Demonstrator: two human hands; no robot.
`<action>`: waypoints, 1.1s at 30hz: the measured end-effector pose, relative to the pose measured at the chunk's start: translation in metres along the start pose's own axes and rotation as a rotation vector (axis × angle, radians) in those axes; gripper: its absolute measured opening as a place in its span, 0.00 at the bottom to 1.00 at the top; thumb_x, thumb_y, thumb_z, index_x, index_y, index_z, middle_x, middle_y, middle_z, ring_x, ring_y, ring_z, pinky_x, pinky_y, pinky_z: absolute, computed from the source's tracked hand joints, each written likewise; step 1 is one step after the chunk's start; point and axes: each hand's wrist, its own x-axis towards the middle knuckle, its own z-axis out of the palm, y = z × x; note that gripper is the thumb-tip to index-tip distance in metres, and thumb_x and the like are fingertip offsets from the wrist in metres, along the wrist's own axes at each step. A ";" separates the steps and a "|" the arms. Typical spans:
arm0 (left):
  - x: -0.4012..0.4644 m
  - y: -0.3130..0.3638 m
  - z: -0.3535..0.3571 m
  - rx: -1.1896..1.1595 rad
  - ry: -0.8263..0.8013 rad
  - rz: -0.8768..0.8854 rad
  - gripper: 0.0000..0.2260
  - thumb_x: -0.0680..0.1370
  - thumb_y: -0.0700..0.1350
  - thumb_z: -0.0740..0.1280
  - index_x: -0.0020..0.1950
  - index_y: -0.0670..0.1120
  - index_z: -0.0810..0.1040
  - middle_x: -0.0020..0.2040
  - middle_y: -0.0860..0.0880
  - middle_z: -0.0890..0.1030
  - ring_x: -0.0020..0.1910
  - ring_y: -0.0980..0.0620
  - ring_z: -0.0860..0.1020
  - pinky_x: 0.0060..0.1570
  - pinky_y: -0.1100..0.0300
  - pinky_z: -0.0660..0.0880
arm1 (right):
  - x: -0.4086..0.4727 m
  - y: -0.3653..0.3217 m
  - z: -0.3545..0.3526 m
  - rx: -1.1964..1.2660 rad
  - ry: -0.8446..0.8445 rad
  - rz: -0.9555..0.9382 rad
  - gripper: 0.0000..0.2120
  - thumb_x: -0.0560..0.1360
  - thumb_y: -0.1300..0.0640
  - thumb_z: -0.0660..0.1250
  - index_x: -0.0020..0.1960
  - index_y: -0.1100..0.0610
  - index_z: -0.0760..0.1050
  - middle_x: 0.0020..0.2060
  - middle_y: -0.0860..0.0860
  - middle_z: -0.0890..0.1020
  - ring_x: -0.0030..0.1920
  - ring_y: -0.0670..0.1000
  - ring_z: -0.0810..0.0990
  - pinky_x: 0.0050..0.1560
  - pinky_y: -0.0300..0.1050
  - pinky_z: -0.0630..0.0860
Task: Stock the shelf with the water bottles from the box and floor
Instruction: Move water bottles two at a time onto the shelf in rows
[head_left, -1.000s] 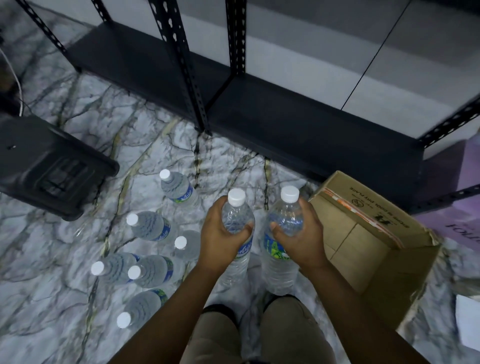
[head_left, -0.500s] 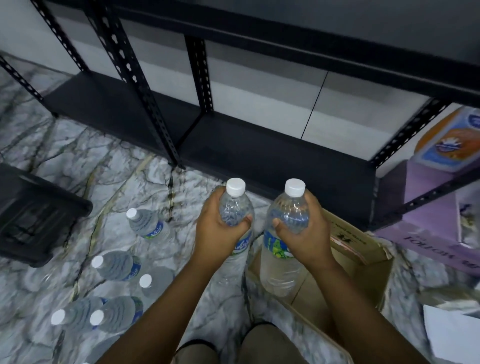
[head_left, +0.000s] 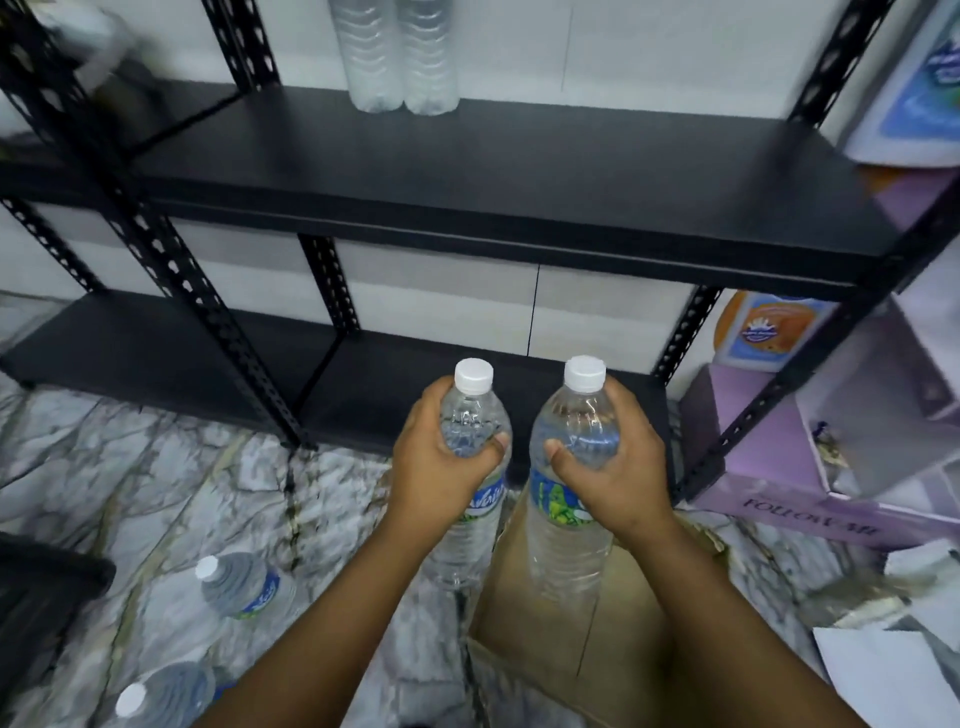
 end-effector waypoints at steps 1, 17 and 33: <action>0.004 0.005 -0.003 -0.003 -0.004 0.013 0.29 0.63 0.60 0.72 0.62 0.66 0.68 0.58 0.54 0.78 0.57 0.53 0.78 0.56 0.46 0.77 | 0.002 -0.006 -0.001 0.002 0.021 -0.007 0.32 0.65 0.50 0.74 0.65 0.44 0.66 0.57 0.49 0.77 0.57 0.38 0.76 0.53 0.26 0.72; 0.083 0.097 -0.056 -0.096 -0.016 0.255 0.27 0.67 0.49 0.77 0.60 0.65 0.69 0.53 0.55 0.81 0.51 0.55 0.80 0.53 0.49 0.79 | 0.076 -0.111 -0.005 0.011 0.159 -0.187 0.31 0.64 0.45 0.74 0.65 0.39 0.66 0.60 0.44 0.78 0.59 0.42 0.78 0.57 0.36 0.74; 0.170 0.225 -0.094 -0.198 0.095 0.444 0.24 0.69 0.47 0.77 0.59 0.58 0.70 0.49 0.57 0.81 0.47 0.59 0.80 0.45 0.63 0.76 | 0.197 -0.218 -0.032 0.075 0.227 -0.424 0.27 0.69 0.60 0.75 0.63 0.47 0.68 0.52 0.39 0.78 0.49 0.31 0.78 0.46 0.24 0.71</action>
